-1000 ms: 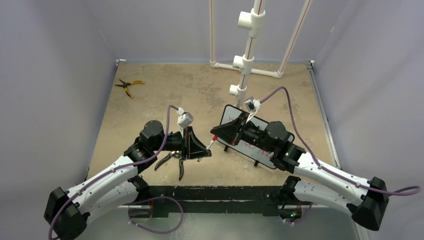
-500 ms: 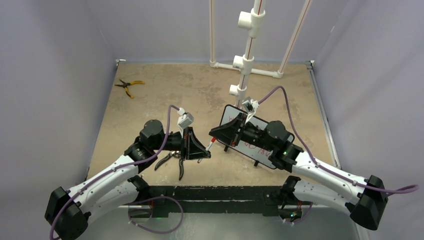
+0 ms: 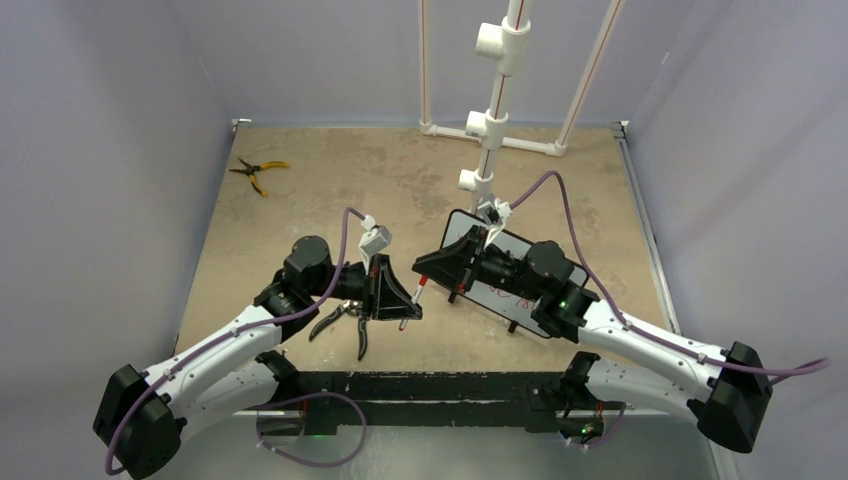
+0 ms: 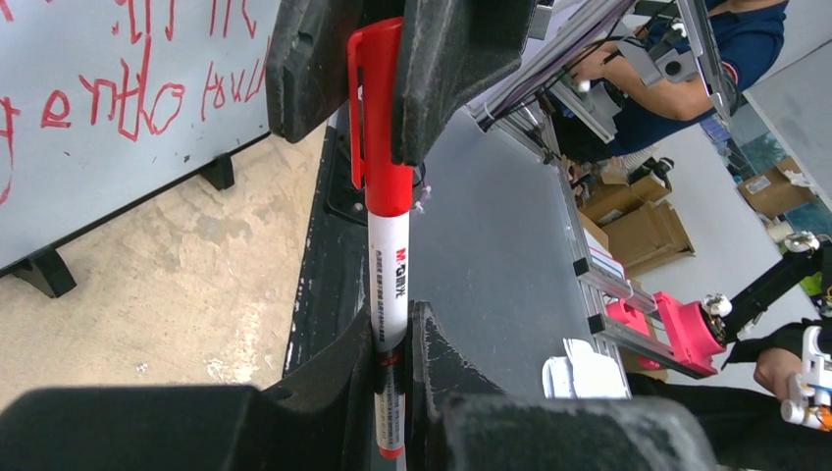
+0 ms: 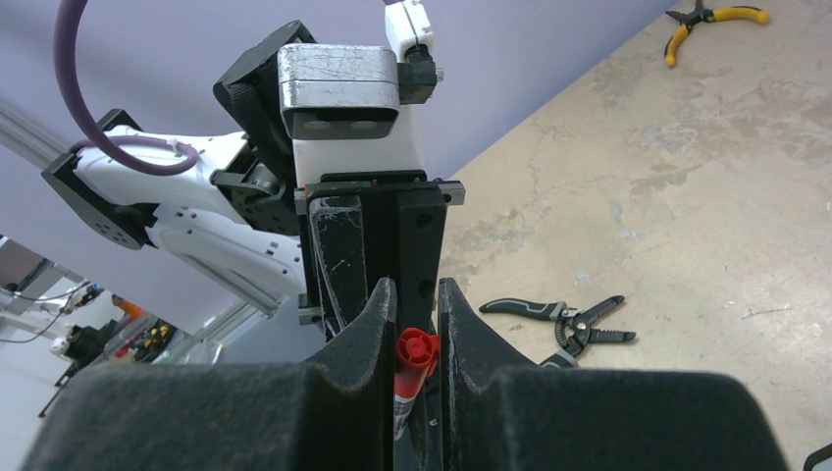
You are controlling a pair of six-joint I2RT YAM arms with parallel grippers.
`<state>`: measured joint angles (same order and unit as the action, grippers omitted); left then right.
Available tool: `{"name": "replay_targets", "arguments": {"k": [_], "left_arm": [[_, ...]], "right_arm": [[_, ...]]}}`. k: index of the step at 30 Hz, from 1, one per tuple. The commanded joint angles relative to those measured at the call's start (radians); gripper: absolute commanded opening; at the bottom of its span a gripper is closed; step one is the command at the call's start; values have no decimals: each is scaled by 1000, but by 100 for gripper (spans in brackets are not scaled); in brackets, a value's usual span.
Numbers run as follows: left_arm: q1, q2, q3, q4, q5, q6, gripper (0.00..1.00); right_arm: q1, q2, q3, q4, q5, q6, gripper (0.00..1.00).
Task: Write a sentence on the whiteboard
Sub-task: Adjust the pen cap next to the whiteboard marker.
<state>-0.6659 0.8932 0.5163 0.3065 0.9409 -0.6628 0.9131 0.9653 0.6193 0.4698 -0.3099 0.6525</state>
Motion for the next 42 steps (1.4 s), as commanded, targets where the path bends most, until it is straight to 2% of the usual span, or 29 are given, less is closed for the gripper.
{"name": "replay_targets", "arguments": {"k": [1, 25, 38, 42], "left_arm": [[33, -10, 118, 328, -127, -8, 0], [98, -48, 119, 434, -181, -40, 0], [143, -15, 123, 581, -152, -124, 0], [150, -4, 134, 582, -134, -128, 0]], "right_arm": [[91, 66, -65, -250, -240, -26, 0], [145, 114, -95, -343, -300, -34, 0], [163, 127, -106, -383, -351, -48, 0], [172, 141, -102, -405, -361, -64, 0]]}}
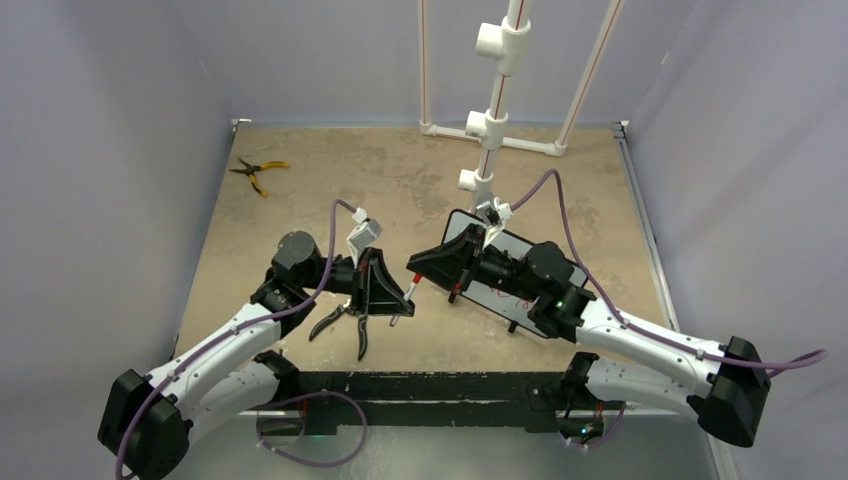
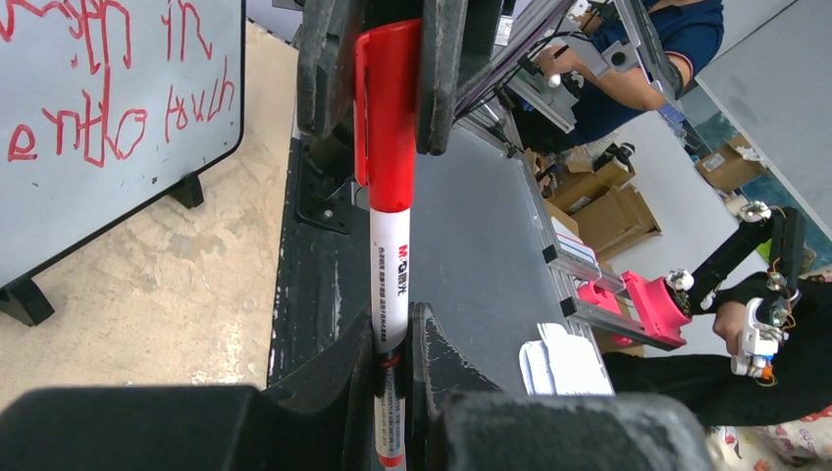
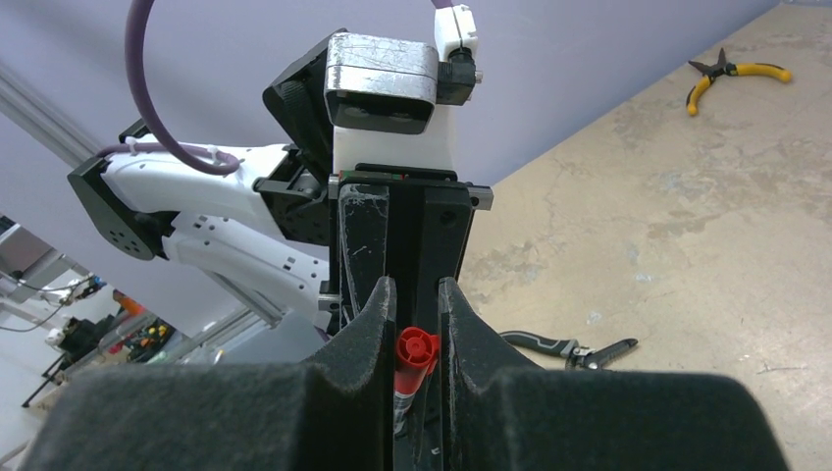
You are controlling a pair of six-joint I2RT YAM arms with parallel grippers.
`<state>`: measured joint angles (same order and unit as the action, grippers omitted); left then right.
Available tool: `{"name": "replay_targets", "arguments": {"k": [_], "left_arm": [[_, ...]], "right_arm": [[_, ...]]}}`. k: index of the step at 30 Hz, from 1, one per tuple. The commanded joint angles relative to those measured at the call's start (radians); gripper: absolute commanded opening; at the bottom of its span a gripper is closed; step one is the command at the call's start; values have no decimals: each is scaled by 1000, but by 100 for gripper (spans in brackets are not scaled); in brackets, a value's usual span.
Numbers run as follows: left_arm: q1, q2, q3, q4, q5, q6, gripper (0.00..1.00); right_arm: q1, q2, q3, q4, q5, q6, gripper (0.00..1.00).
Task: Write a sentence on the whiteboard
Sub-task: Adjust the pen cap next to the whiteboard marker.
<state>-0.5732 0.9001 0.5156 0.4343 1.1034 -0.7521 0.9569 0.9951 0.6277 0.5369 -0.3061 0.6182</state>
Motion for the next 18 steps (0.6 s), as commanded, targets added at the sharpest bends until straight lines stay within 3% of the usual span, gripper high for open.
{"name": "replay_targets", "arguments": {"k": [1, 18], "left_arm": [[58, -10, 138, 450, -292, -38, 0], [79, -6, 196, 346, -281, 30, 0]], "right_arm": [[128, 113, -111, -477, -367, -32, 0], [166, 156, -117, -535, -417, -68, 0]]}}
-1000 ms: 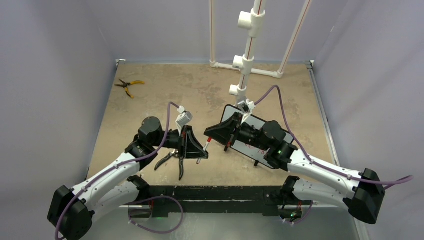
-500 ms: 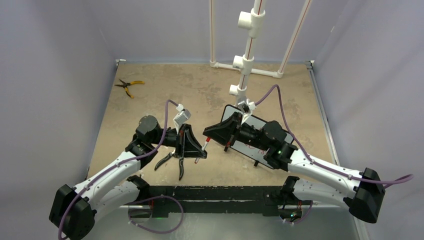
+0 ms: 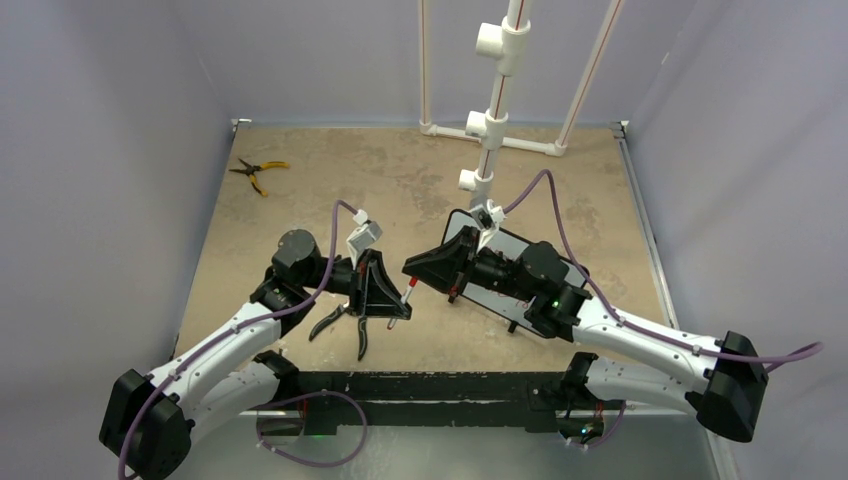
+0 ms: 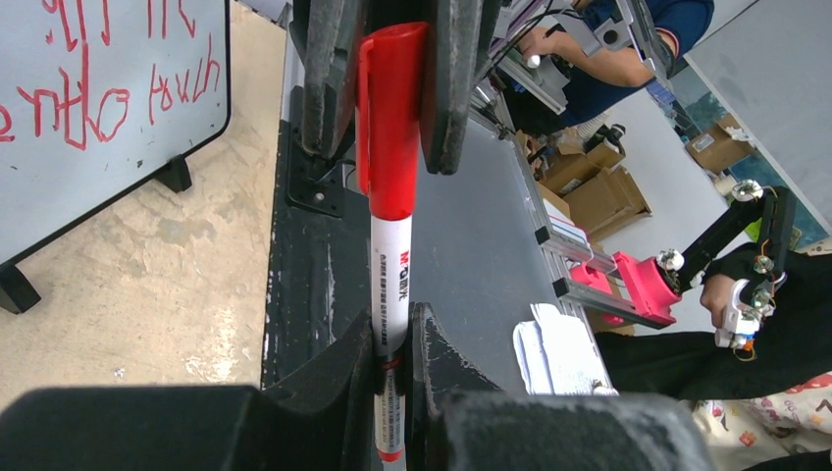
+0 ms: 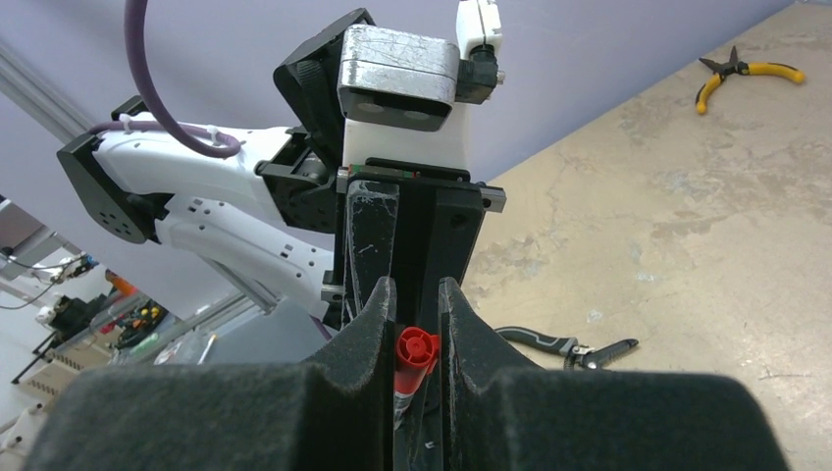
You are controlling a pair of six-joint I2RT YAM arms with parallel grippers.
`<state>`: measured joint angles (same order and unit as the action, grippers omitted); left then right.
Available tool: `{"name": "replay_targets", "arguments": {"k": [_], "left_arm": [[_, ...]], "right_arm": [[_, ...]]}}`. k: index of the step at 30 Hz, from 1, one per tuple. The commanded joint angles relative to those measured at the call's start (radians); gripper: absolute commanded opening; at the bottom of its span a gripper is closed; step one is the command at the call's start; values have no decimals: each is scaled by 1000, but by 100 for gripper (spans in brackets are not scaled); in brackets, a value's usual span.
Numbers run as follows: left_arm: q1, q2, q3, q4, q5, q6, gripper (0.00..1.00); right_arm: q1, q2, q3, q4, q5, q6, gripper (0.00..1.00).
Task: Write a sentence on the whiteboard
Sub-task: Adjust the pen cap next to the whiteboard marker.
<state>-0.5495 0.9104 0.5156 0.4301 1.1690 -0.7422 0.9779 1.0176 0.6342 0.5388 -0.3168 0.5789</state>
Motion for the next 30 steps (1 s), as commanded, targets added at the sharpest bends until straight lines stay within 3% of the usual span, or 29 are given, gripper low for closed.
{"name": "replay_targets", "arguments": {"k": [1, 11, 17, 23, 24, 28, 30], "left_arm": [[56, -17, 202, 334, -348, 33, 0], [72, -4, 228, 322, -352, 62, 0], [72, -13, 203, 301, -297, 63, 0], [72, -121, 184, -161, -290, 288, 0], [72, -138, 181, -239, -299, 321, 0], [72, -184, 150, -455, -357, 388, 0], [73, -194, 127, -509, -384, 386, 0]], "right_arm": [[148, 136, -123, -537, -409, -31, 0], [175, 130, -136, -574, -420, -20, 0], [174, 94, -58, -634, -241, 5, 0], [174, 78, 91, -717, 60, 61, 2], [174, 74, 119, -739, 119, 77, 8], [174, 59, 231, -799, 293, 93, 57], [174, 52, 269, -809, 361, 94, 70]]}}
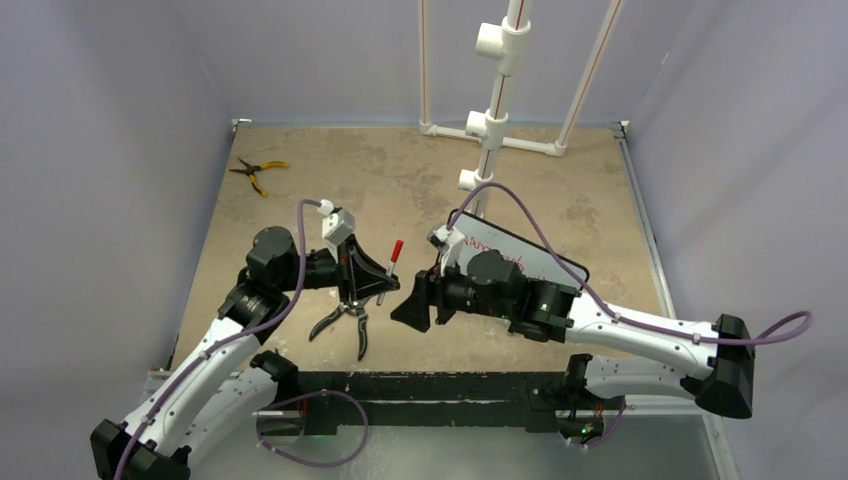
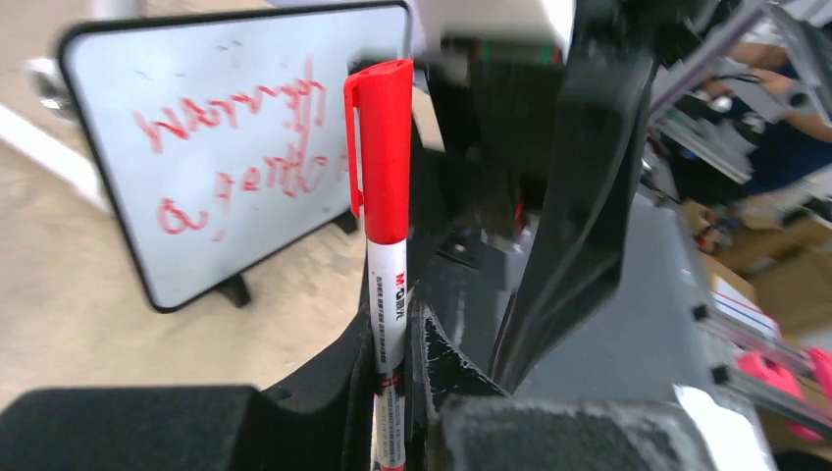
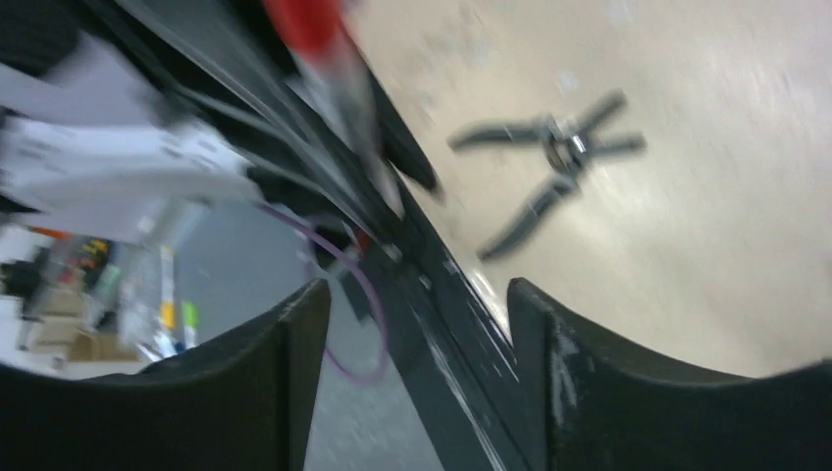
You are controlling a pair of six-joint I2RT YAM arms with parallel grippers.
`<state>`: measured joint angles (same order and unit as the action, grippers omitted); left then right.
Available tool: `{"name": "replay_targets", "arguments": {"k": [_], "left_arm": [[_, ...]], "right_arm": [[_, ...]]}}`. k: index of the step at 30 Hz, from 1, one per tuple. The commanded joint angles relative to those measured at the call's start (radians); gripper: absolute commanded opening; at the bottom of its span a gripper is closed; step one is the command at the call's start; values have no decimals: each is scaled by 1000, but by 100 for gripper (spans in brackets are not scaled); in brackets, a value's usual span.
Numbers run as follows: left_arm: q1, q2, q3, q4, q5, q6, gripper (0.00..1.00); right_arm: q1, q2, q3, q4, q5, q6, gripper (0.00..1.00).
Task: Write a sentence on the whiteboard
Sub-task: Adjust the pen cap next to the whiteboard marker, then put down the whiteboard marker at the center of the board.
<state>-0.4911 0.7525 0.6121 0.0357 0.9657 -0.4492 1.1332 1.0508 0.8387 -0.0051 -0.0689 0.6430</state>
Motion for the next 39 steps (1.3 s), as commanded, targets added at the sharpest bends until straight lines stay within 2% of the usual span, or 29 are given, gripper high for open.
{"name": "replay_targets", "arguments": {"k": [1, 2, 4, 8, 11, 16, 21, 27, 29, 32, 36, 39], "left_arm": [[14, -38, 19, -128, -190, 89, 0], [14, -40, 9, -134, -201, 80, 0], [14, -39, -2, -153, -246, 67, 0], [14, 9, -11, -209, -418, 28, 0], [14, 74, -26, -240, -580, -16, 0], [14, 176, -48, -187, -725, -99, 1], [13, 309, -74, -1, -802, -148, 2], [11, 496, -85, 127, -840, -150, 10], [11, 533, -88, 145, -849, -142, 16], [12, 569, -91, 168, -872, -141, 32], [22, 564, -89, 191, -918, -176, 61], [45, 536, -48, 137, -957, -179, 69]], "right_arm": [[19, 14, 81, -274, 156, 33, 76], [19, 8, 95, -283, 204, 39, 81], [19, -5, 115, -297, 287, 47, 86], [19, -39, 110, -305, 421, 43, 97], [19, -66, 106, -302, 515, 27, 98], [18, -147, 80, -208, 640, -80, 99], [-13, -192, 58, -116, 737, -222, 99], [-170, -234, 35, -30, 720, -335, 99], [-209, -257, 9, 11, 728, -374, 99], [-264, -279, -17, 53, 726, -403, 99], [-386, -282, -41, 66, 684, -391, 99], [-483, -284, -58, 76, 634, -365, 99]]}}
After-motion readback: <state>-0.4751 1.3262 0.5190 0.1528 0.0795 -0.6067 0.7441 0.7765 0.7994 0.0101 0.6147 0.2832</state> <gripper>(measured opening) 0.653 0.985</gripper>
